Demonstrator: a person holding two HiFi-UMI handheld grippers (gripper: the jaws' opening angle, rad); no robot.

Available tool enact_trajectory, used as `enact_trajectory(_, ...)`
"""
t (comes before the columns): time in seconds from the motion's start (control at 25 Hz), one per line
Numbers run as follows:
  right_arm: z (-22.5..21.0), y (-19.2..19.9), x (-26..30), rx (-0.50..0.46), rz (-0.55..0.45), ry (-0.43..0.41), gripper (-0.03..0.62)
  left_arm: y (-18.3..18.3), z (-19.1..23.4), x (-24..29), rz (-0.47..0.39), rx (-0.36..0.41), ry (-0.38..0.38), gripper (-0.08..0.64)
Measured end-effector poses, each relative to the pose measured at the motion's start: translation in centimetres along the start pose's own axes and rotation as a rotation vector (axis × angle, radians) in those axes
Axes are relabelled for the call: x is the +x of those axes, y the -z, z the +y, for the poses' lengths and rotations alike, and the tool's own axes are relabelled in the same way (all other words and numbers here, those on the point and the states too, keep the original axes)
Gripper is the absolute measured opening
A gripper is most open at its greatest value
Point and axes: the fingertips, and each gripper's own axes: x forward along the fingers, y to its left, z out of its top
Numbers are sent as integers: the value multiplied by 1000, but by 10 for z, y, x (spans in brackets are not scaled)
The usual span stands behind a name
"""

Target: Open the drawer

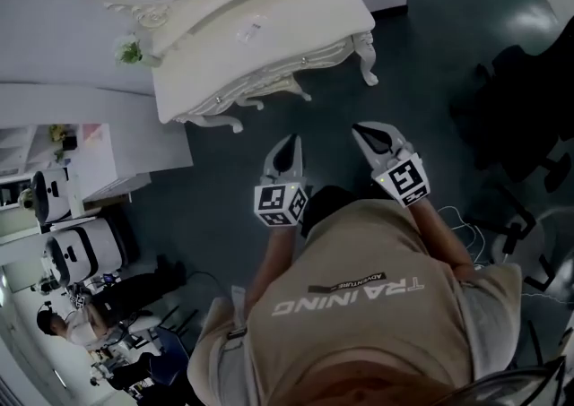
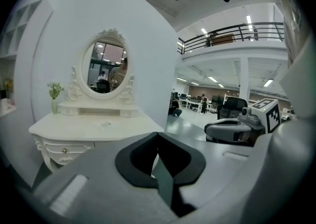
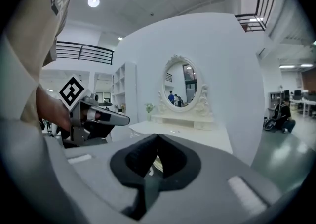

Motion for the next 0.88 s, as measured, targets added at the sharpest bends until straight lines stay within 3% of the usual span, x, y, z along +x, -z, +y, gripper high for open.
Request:
enact_trajectory(0.12, 2, -1, 22, 51, 18, -41, 3, -2, 22, 9, 18, -10, -21, 0)
enact_trajectory(0.24, -9, -10, 49, 36, 36, -42, 3, -15, 45, 24, 4, -30, 6, 0)
enact_trajectory(0.48, -26, -32, 102, 24, 106, 102, 3, -39, 109, 45, -22, 9, 49, 0)
enact_trajectory(0.64, -32, -54, 134, 2, 69, 177, 3, -49, 145, 68, -31, 38, 93, 0)
enact_trajectory(0.88, -39, -40, 156, 53, 103, 237, 3, -37, 169, 108, 19, 52, 159, 0)
